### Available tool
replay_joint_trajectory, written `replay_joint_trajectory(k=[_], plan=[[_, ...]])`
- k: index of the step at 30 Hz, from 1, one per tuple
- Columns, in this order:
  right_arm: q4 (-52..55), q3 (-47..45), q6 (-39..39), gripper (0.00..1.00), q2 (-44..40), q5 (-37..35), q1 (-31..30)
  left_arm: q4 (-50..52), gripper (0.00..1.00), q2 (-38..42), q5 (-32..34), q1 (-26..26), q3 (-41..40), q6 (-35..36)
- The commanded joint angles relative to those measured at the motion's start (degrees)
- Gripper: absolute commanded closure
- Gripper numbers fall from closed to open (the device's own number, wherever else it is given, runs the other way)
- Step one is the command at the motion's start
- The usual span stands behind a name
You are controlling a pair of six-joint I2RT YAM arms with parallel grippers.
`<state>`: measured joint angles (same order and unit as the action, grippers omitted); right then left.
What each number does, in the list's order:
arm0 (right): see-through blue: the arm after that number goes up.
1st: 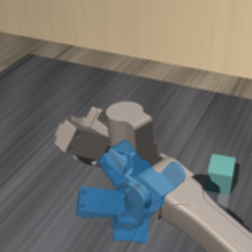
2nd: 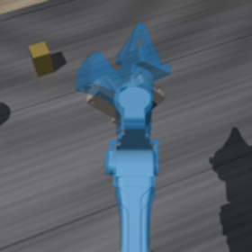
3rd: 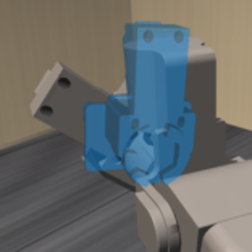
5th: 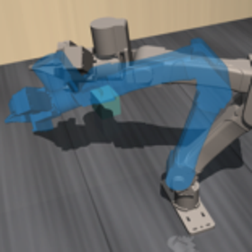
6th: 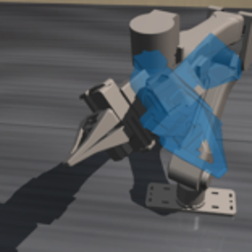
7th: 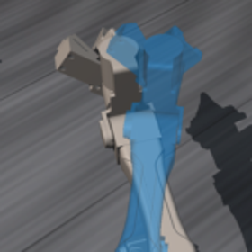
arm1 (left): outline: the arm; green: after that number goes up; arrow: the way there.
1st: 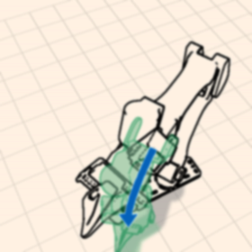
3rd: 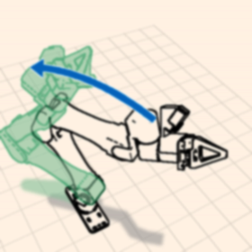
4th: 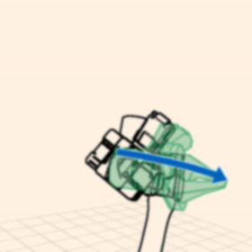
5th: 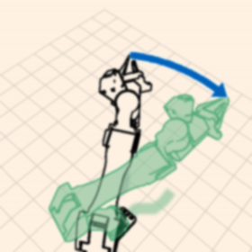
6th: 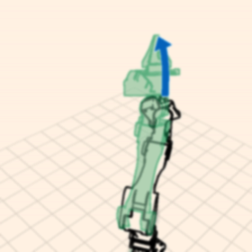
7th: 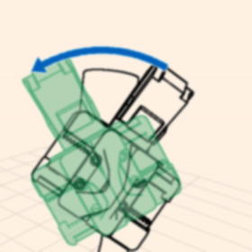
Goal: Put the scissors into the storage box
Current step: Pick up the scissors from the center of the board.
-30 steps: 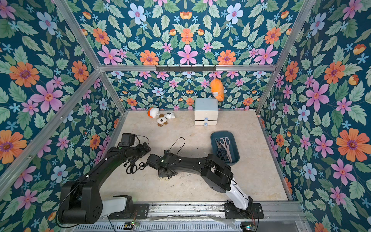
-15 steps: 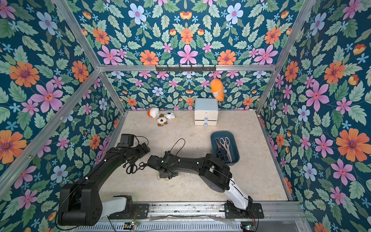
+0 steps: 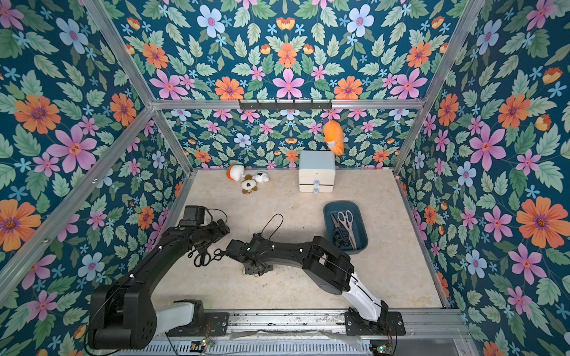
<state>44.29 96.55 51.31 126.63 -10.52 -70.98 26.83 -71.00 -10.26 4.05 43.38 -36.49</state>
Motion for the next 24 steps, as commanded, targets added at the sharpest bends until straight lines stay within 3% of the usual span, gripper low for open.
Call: replay_joint_trajectory(k=[1, 11, 24], plan=[[1.15, -0.83, 0.55, 0.84, 0.90, -0.09, -0.08, 0.74, 0.01, 0.42, 0.53, -0.09, -0.30, 0.59], [1.42, -1.79, -0.84, 1.00, -0.34, -1.66, -0.04, 0.82, 0.01, 0.63, 0.34, -0.10, -0.09, 0.96], [5.78, -2.25, -5.66, 1.00, -8.24, -6.43, 1.62, -0.61, 0.02, -0.53, -3.80, -0.12, -0.81, 0.45]])
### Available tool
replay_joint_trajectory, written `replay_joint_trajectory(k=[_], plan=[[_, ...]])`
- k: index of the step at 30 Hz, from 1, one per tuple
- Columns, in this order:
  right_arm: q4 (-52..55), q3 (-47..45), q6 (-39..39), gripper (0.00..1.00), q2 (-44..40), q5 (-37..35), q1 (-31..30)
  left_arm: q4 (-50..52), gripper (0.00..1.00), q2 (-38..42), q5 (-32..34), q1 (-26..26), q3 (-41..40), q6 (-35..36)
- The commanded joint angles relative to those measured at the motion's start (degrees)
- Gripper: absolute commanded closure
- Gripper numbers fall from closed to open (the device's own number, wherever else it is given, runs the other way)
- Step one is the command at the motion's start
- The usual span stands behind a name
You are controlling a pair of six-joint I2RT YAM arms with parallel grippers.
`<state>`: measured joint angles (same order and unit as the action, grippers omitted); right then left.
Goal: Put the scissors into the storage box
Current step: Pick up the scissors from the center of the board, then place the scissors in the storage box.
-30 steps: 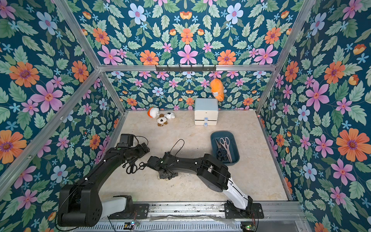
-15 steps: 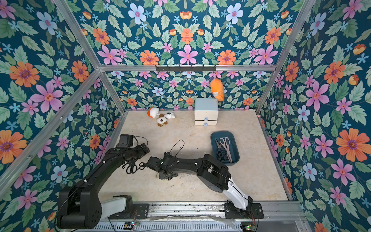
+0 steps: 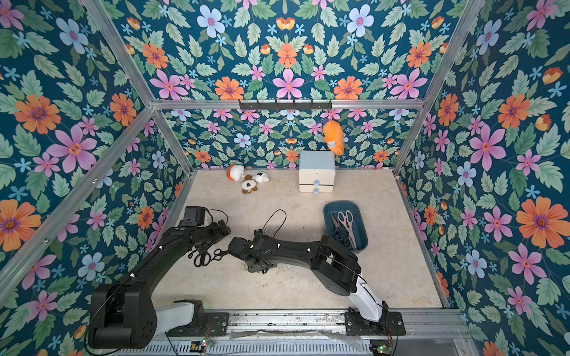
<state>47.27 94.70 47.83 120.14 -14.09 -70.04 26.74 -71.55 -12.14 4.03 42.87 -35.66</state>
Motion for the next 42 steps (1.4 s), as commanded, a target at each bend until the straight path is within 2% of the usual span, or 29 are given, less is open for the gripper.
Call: replay_joint_trajectory(k=[1, 7, 12, 19, 25, 30, 35, 42], plan=[[3.03, -1.00, -2.60, 1.00, -2.89, -2.95, 1.20, -1.04, 0.02, 0.21, -2.36, -0.08, -0.63, -0.84], [4.74, -6.48, -6.43, 1.00, -10.90, -3.61, 5.84, -2.04, 0.02, 0.88, -4.67, 0.34, -1.95, -1.96], [6.92, -12.58, -10.29, 1.00, -19.12, -3.99, 11.99, -2.34, 0.02, 1.38, -5.02, 1.69, -3.66, -2.67], [8.55, -23.22, -14.16, 1.00, -33.13, -3.14, 24.11, -4.05, 0.03, 1.37, -2.96, 6.45, -5.00, -6.08], [6.45, -31.22, -19.04, 1.00, -42.07, 2.24, 37.26, -4.91, 0.03, -2.23, 0.56, 12.95, -1.67, -8.58], [6.01, -33.49, -23.78, 1.00, -43.81, 4.93, 44.81, -5.95, 0.03, -4.48, 2.59, 16.15, 1.08, -10.85], [5.94, -33.75, -31.00, 1.00, -41.28, 7.12, 50.21, -5.83, 0.03, -5.29, 3.74, 17.50, 2.14, -11.89], [5.66, -30.53, -41.14, 1.00, -36.20, 4.57, 51.59, -4.86, 0.03, -3.65, 5.53, 18.29, 0.87, -13.30]])
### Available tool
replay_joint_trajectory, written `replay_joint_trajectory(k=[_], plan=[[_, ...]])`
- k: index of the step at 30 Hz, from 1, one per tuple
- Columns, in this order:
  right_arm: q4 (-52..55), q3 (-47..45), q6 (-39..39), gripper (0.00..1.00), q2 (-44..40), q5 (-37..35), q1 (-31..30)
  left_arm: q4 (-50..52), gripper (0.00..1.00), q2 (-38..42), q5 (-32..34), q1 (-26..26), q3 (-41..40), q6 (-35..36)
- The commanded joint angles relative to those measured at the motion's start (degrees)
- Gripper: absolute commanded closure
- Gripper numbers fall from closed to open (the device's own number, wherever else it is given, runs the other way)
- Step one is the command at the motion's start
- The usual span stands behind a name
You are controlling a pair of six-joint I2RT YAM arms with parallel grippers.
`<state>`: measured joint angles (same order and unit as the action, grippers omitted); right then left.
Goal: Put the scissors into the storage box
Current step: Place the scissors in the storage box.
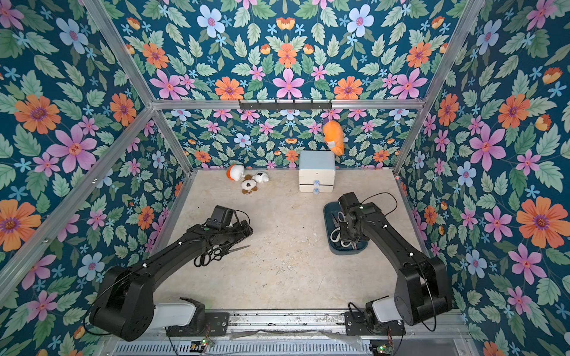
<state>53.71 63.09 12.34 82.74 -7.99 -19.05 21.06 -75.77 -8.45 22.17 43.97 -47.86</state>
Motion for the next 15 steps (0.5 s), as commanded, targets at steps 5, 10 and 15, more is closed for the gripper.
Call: replay_joint_trajectory(k=[5, 10, 15], plan=[[-2.01, 4.09, -9.60, 1.00, 5.57, -0.59, 3.28, 2.20, 0.03, 2.93, 3.38, 0.28, -1.06, -2.11], [-2.27, 6.11, -12.81, 1.00, 9.67, 1.62, 5.34, 4.27, 0.03, 5.97, 5.50, 0.33, -2.33, -3.00], [-2.38, 6.51, -13.21, 1.00, 13.99, 2.54, 5.34, 6.76, 0.03, 8.99, 8.01, 0.29, -3.65, -3.65]])
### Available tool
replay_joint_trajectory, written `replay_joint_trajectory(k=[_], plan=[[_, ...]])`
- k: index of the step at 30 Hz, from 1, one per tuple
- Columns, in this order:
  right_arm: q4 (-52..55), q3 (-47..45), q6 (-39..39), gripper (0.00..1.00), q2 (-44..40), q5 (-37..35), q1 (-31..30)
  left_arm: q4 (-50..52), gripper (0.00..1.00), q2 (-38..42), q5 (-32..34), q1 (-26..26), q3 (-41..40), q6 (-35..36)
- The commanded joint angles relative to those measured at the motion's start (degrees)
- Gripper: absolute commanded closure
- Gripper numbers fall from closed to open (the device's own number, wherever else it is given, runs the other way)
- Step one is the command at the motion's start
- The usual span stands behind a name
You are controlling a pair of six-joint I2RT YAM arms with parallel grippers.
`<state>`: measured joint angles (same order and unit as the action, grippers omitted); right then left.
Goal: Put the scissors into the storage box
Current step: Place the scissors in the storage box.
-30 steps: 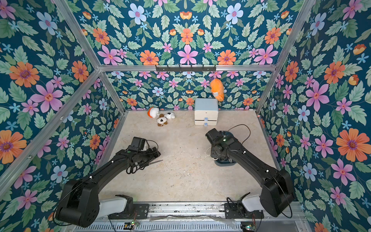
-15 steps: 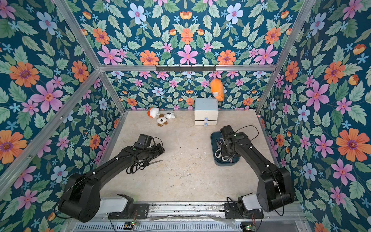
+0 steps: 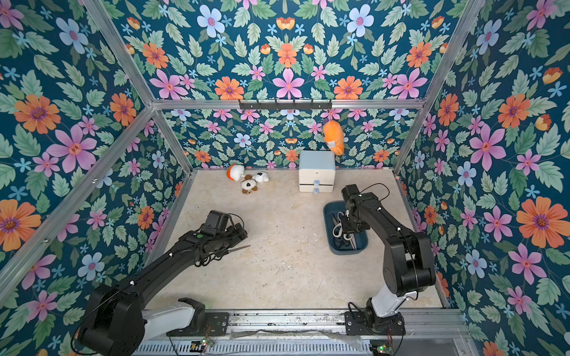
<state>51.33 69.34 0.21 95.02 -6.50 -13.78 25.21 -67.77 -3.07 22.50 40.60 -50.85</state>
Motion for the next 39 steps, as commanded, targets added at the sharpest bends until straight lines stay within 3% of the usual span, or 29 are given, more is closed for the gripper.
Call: replay_joint_trajectory(k=[1, 10, 20, 27, 31, 34, 36, 39], plan=[[-0.46, 0.12, -0.78, 1.00, 2.06, 1.46, 0.07, 3.17, 0.03, 1.51, 3.10, -0.09, -0.42, -0.65], [-2.51, -1.20, 0.44, 1.00, 2.73, 1.84, 0.07, 5.97, 0.02, 4.50, 4.95, -0.08, -2.11, -3.28], [-1.95, -0.05, 4.16, 0.71, -1.75, 1.82, 0.08, 14.53, 0.03, 6.93, 12.30, -0.04, -2.20, -12.25], [0.47, 3.55, 7.44, 0.67, -5.20, 1.75, 0.07, 19.73, 0.08, 7.86, 14.49, -0.56, -1.44, -15.17], [1.27, 4.66, 10.39, 0.66, -7.36, 4.05, -0.19, 22.34, 0.18, 8.78, 13.80, -1.96, -1.48, -14.25], [0.97, 4.35, 12.45, 0.66, -9.16, 5.57, -1.34, 22.91, 0.35, 9.26, 11.47, -4.10, -2.19, -13.89], [1.00, 4.08, 13.27, 0.66, -9.82, 5.78, -2.41, 22.95, 0.47, 9.32, 7.91, -6.64, -3.48, -13.43], [1.31, 3.99, 13.63, 0.66, -10.03, 5.71, -4.01, 21.17, 0.56, 9.15, 2.22, -11.04, -5.79, -13.46]])
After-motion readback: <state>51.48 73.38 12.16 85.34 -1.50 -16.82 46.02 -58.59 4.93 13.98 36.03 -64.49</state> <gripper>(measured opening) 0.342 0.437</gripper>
